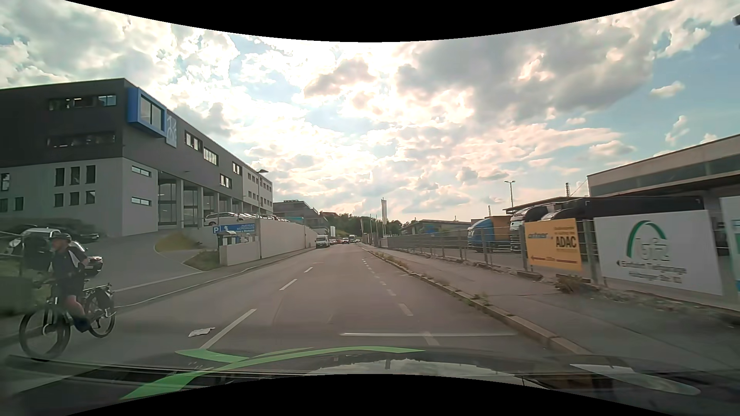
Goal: Follow the waypoints while adhering to traffic rules and regulations
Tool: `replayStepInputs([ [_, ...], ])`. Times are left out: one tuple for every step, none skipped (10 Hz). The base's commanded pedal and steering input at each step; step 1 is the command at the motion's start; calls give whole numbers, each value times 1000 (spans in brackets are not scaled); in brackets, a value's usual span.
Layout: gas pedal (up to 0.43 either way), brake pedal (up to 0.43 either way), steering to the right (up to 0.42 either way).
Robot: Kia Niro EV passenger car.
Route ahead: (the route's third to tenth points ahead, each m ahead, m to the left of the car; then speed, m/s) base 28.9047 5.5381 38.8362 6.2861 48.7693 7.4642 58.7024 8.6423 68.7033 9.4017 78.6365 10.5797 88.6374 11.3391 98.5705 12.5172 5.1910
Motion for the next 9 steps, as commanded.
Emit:
replayStepInputs([
  [240,0,-183],
  [240,0,-147],
  [240,0,-102],
  [240,0,-72],
  [248,0,-52],
  [248,0,-48],
  [248,0,-48],
  [248,0,-43],
  [248,0,-34],
])
